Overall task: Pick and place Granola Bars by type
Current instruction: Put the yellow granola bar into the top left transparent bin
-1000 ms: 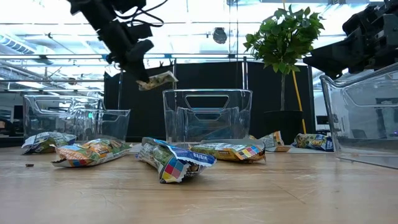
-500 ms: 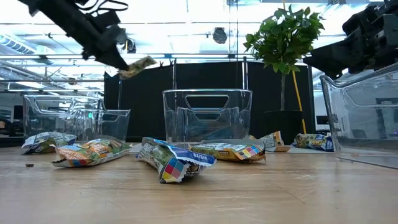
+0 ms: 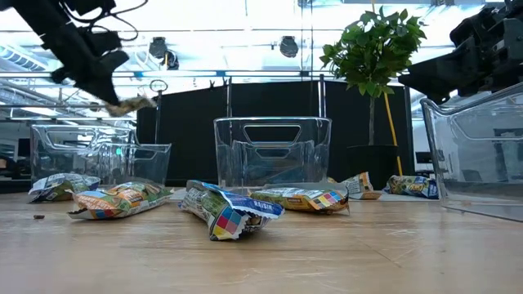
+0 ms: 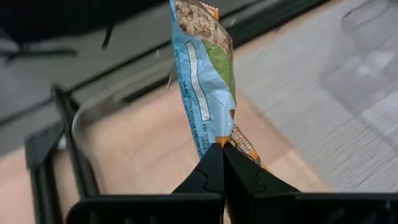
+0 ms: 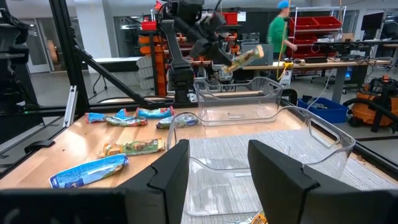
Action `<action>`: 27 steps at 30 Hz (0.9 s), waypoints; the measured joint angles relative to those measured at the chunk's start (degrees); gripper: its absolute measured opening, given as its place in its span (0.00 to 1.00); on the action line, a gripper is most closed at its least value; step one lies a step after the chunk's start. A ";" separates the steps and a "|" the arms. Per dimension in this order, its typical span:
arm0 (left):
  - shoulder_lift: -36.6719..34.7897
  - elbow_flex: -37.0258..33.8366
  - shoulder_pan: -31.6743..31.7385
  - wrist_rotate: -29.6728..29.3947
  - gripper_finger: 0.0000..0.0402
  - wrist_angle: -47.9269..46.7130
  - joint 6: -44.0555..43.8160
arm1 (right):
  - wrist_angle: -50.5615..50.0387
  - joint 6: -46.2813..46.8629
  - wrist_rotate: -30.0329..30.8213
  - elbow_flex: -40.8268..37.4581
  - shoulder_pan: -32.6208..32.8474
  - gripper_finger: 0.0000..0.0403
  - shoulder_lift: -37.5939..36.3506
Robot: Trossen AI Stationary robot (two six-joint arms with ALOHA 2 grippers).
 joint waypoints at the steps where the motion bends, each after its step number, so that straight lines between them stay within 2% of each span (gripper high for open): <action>1: 0.09 0.00 0.99 0.89 0.00 -1.39 -0.74 | 0.00 -0.01 0.00 0.00 -0.02 0.39 0.02; 11: 1.03 0.00 12.97 16.37 0.00 -2.79 1.50 | 0.00 0.00 0.00 0.00 0.00 0.39 0.00; 20: 10.09 0.00 22.12 18.99 0.00 -2.99 1.89 | 0.00 -0.01 0.00 -0.01 -0.02 0.39 0.00; 27: 19.01 0.00 25.33 18.85 0.00 -1.82 2.48 | 0.00 0.00 0.00 0.00 -0.02 0.39 0.00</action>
